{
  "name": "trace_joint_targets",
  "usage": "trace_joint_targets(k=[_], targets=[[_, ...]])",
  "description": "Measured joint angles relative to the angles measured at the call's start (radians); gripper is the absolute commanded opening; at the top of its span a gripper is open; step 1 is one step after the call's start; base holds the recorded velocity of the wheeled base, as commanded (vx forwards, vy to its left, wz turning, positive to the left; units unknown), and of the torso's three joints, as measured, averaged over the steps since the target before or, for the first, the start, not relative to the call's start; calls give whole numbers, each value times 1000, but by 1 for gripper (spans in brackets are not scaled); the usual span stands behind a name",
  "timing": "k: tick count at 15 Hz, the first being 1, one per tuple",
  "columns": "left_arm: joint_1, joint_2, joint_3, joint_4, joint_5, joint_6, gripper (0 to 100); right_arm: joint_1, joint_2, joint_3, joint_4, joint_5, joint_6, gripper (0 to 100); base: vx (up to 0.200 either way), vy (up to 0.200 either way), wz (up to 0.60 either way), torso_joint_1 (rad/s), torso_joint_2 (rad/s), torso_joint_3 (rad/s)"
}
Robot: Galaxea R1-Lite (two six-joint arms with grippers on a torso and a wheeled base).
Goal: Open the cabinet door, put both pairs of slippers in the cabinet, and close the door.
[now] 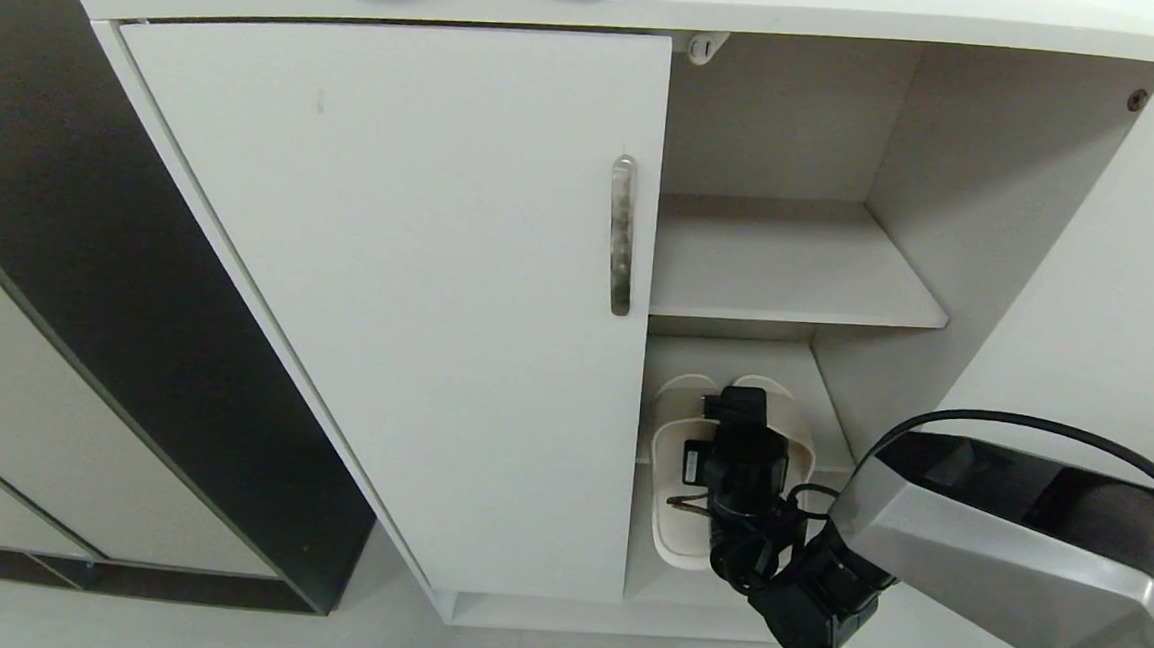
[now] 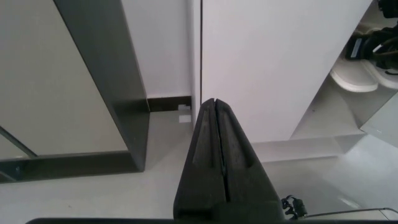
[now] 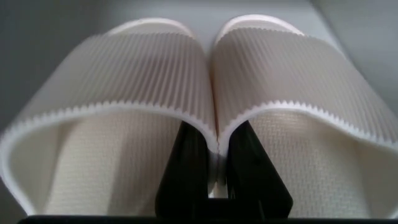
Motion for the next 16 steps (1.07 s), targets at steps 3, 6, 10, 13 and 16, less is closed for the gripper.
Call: trace_joint_targets(k=[3,6,10,13,16], targets=[[0,0,0,0,0,-1,0,-13,-2,-2,0,1,-1,0,0,0,0,0,0,0],[0,0,0,0,0,-1,0,-27,-3,-9,0,11,-1,0,0,0,0,0,0,0],[-1,0,0,0,0,-1,0,-62,-5,-30,5,121,-2,0,0,0,0,0,0,0],[0,0,0,0,0,-1,0,-98,-4,-51,21,191,-2,0,0,0,0,0,0,0],[0,0,0,0,0,0,0,-118,-1,-104,64,215,-2,0,0,0,0,0,0,0]])
